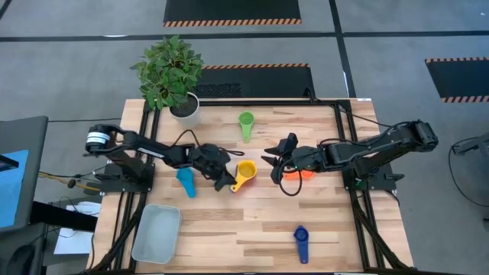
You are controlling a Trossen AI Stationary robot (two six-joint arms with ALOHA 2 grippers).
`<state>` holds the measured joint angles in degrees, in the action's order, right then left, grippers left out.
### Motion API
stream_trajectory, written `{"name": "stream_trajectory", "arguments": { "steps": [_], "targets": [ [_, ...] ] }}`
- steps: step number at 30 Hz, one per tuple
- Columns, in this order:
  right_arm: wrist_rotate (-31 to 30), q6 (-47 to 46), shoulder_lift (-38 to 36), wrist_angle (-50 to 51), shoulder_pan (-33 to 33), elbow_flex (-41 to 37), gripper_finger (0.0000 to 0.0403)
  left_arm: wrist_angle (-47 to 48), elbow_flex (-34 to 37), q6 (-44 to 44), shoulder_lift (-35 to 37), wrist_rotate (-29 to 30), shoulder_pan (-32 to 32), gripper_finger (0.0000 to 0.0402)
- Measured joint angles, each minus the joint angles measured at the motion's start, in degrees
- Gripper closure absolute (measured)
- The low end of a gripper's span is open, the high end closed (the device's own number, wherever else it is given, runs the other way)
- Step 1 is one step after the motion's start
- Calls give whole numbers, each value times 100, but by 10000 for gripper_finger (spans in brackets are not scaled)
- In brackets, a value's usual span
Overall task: Nest measuring cups in basket
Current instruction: Stack the yellow measuring cup on the blue measuring cup, then stack the green measuring cup on the yellow measuring cup
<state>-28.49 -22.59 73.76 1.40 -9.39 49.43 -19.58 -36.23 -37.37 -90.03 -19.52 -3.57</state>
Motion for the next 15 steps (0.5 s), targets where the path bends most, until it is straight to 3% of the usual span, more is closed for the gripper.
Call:
{"name": "stream_trajectory", "arguments": {
  "steps": [3, 15],
  "targets": [
    [0, 0, 0, -16, 0, 0, 245, 398, 0, 198, 206, 418, 98, 329],
    [-33, 192, -52, 106, 68, -4, 243, 784, 0, 506, 286, 766, 152, 286]
  ]
}}
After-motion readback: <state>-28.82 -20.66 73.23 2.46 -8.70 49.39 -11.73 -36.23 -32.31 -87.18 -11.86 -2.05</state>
